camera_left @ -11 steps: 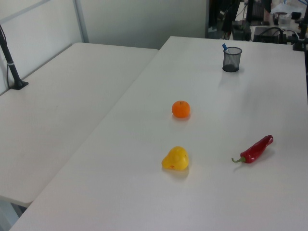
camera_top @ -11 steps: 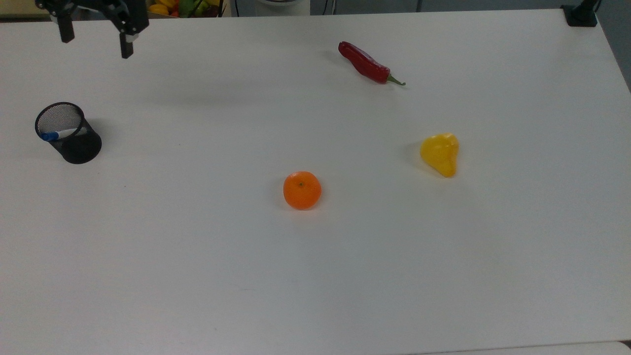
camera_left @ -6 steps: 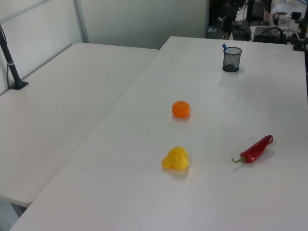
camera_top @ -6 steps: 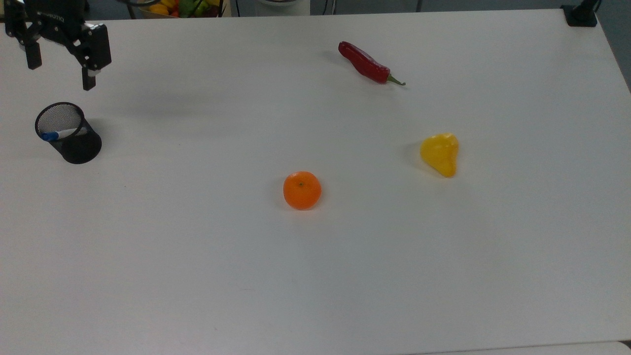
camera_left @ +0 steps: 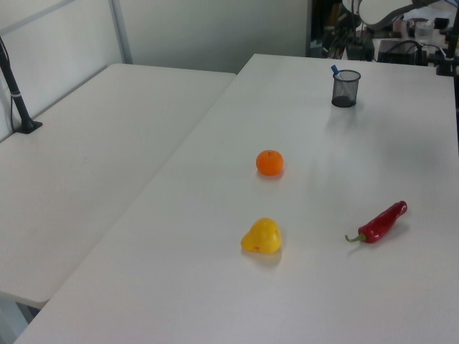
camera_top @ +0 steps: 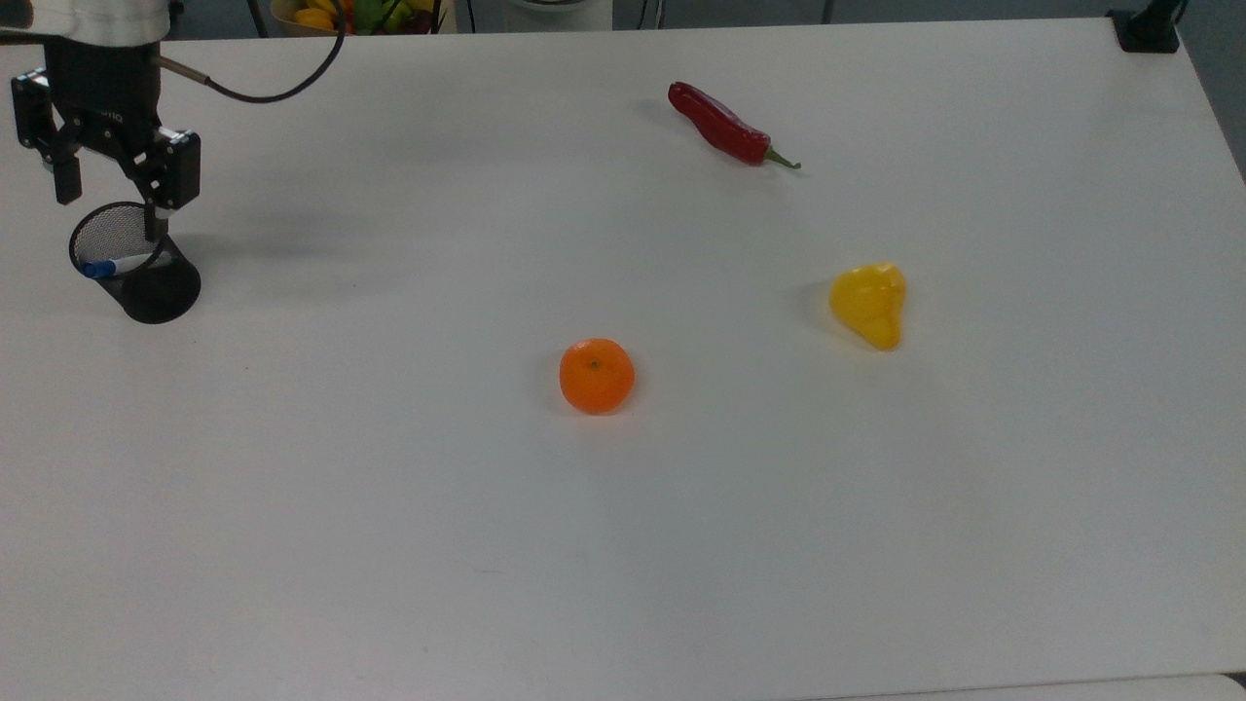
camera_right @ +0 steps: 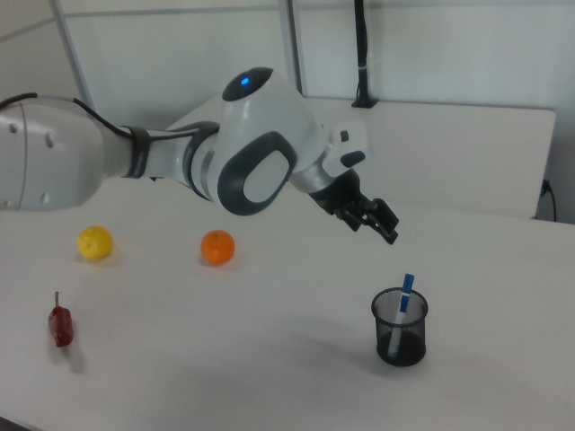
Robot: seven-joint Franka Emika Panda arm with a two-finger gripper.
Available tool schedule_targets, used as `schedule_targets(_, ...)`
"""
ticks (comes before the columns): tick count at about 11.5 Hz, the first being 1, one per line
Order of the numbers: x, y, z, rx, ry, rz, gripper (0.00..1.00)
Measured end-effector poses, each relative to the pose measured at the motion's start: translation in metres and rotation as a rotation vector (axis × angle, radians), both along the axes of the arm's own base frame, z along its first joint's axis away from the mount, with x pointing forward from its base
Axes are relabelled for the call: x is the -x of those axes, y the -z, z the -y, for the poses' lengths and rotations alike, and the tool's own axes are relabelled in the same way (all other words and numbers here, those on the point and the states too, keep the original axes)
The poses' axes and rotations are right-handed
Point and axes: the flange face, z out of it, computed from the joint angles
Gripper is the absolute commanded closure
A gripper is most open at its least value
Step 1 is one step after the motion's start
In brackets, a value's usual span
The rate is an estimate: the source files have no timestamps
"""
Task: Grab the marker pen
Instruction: 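Lower the gripper and grasp the blue-capped marker in the cup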
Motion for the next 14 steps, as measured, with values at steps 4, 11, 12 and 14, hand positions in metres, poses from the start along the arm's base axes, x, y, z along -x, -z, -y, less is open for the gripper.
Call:
schedule_targets(4,-0.006,0.040,0.022,0.056,-0.030,-0.011,0.17)
schedule_targets(11,-0.010,0.075,0.038,0.111,-0.071,-0.020,0.52)
schedule_targets(12,-0.011,0.077,0.038,0.115,-0.078,-0.024,0.61)
schedule_targets(14,-0.010,0.080,0.040,0.120,-0.086,-0.032,0.85)
